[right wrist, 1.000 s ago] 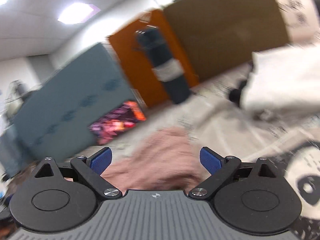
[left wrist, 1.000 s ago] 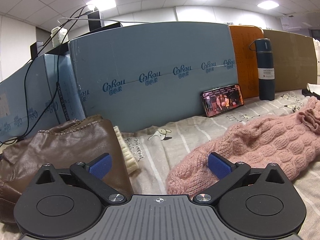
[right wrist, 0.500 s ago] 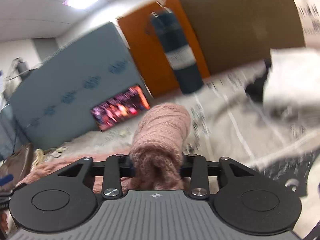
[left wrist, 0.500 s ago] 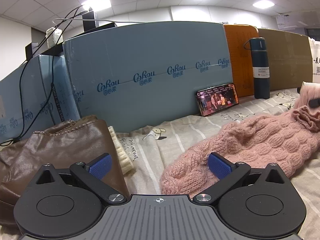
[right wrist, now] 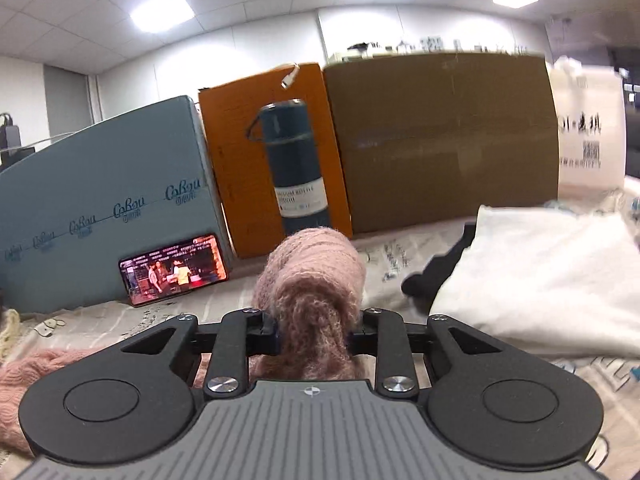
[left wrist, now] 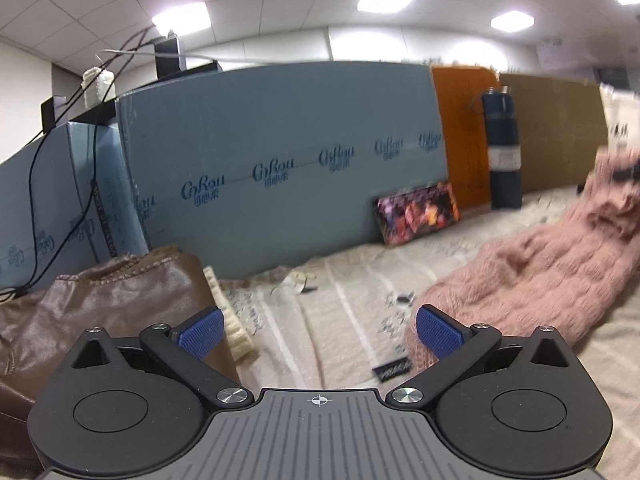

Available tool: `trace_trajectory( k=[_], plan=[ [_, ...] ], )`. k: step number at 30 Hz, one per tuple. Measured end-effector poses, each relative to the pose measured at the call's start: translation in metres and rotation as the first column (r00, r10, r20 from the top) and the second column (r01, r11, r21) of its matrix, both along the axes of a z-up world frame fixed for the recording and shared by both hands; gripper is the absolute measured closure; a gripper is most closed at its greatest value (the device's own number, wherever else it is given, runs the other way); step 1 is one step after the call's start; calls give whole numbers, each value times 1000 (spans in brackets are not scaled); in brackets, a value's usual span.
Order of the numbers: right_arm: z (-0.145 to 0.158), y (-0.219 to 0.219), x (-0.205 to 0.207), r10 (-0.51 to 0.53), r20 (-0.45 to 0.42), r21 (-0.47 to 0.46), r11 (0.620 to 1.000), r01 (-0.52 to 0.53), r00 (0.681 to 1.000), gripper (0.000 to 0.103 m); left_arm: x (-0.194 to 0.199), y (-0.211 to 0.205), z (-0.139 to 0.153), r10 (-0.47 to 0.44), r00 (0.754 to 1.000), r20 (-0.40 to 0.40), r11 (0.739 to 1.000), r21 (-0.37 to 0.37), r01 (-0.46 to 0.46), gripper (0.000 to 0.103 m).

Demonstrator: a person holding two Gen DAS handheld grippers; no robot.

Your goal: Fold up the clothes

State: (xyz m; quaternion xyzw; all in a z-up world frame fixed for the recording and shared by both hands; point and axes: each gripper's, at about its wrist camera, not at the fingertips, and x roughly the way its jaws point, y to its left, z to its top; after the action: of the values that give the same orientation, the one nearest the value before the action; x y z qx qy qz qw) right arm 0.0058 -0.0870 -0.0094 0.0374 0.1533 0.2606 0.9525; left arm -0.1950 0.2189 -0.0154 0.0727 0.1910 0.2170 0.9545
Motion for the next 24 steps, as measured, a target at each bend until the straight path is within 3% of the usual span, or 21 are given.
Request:
trace_trajectory(
  k=[3,5,8,12,15,18,22,24],
  plan=[
    [9,26,-22,39,114,-69,997,-31,993,79,17,-2,-7,82,991,-107,996,48,-77,0],
    [14,47,-38,70,192,-127,991,-46,979,78,19,-5,-9,86,989,-124,995,69,-78,0],
    [16,83,-66,130,317,-239,969,-54,940,78,12,-4,-5,67,995,-76,997,46,-64,0],
    [7,124,-106,265,436,-368,925,-98,860,78,-3,4,4,50,998,40,998,-34,-49,0],
    [3,144,-133,356,459,-405,899,-165,814,78,-13,10,11,44,991,128,995,-93,-32,0],
    [1,156,-146,439,411,-405,873,-272,799,78,-25,17,19,41,974,225,986,-169,-2,0],
    [-1,170,-162,546,344,-392,823,-412,764,78,-43,33,26,30,930,367,943,-318,95,0],
    [-1,175,-158,589,260,-356,795,-491,765,77,-50,40,27,26,907,420,913,-379,150,0]
  ],
)
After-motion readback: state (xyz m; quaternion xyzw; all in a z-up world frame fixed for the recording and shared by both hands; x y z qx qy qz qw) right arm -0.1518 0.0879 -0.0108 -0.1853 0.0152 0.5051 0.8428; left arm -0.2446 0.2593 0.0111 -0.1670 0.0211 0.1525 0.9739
